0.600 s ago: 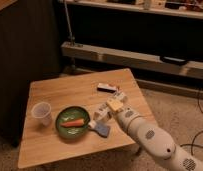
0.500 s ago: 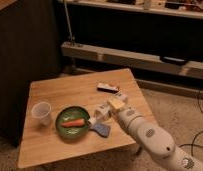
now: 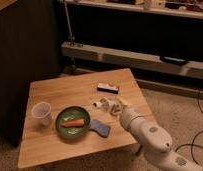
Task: Stand the bottle upright
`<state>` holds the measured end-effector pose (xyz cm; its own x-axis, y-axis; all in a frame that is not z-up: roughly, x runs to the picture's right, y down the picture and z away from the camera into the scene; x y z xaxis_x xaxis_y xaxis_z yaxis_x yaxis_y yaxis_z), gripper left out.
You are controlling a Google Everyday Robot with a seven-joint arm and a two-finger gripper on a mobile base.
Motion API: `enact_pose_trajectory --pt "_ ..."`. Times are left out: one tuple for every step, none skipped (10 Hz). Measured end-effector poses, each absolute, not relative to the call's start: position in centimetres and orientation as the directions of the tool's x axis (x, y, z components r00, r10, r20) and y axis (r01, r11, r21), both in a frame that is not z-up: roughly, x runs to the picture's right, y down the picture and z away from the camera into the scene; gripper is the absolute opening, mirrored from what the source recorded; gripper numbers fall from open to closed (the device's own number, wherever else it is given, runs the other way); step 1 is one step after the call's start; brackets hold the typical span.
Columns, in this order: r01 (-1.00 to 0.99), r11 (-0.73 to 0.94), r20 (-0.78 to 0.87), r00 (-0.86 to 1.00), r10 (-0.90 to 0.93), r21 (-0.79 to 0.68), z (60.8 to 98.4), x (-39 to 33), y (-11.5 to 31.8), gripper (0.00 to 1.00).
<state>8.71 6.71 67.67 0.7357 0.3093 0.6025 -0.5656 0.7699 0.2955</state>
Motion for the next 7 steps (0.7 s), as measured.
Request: enact_pose_trajectory --pt "-0.606 0.742 0.62 0.708 0.337 0.288 68.7 8.5 7.2 0.0" --pt "-0.616 0.735 0.628 0.698 0.344 0.282 69.6 7.9 7.3 0.0" --pt "-0.615 0.738 0.635 0.694 0.339 0.278 70.1 7.3 7.3 0.0" --pt "-0.613 0.736 0.638 0.695 0.331 0.286 70.3 7.4 7.2 0.0" --pt "-0.617 0.731 0.643 0.692 0.328 0.291 70.4 7.4 7.1 0.0" --pt "-0.629 0.72 0.65 0.683 0.332 0.293 70.7 7.5 7.1 0.0" --pt "-0.651 0.699 0.657 0.67 0.346 0.296 70.9 7.8 7.1 0.0"
